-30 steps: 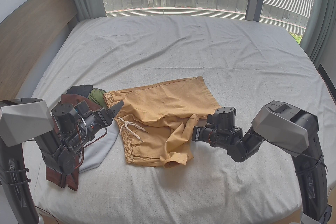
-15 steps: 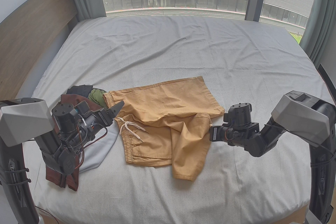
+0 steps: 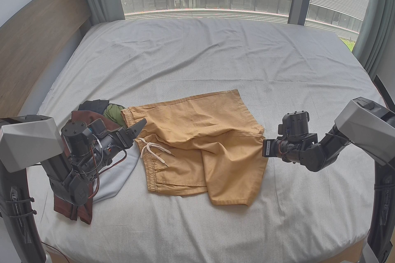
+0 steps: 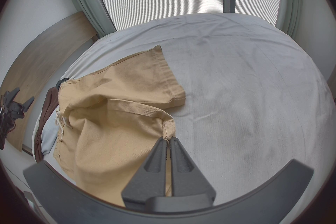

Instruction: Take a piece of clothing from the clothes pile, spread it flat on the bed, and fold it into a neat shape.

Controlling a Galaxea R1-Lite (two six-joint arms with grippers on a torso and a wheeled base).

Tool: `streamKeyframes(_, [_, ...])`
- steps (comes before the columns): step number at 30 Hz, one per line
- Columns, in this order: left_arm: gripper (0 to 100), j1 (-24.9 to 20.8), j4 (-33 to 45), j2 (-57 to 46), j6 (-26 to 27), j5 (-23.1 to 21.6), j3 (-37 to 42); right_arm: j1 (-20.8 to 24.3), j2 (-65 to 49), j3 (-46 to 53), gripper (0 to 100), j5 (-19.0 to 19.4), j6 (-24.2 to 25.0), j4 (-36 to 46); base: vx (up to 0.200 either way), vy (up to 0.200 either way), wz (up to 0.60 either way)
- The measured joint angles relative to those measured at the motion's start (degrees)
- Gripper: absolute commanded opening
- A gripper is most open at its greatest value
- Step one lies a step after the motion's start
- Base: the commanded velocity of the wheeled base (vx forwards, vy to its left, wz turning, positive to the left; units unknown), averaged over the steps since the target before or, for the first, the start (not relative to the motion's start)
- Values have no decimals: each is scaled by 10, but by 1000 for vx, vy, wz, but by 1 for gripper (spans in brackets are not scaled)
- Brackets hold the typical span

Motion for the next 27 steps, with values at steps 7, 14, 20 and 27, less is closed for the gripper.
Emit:
streamKeyframes(7, [100,0,0,0,0,0,0,-17,17,-34,0,-3,-1,1,0,0,0])
streamKeyframes(14, [100,-1,0,0,1,0,1,-24,39,-63,0,-2,-1,-1,0,0,0])
streamKeyframes(20, [100,-2,0,4,2,0,1,-25,47,-71,100,-1,1,-6,0,0,0])
streamKeyframes(27, [100,-4,0,6,3,0,2,-23,50,-78,100,-8,5,-42,0,0,0])
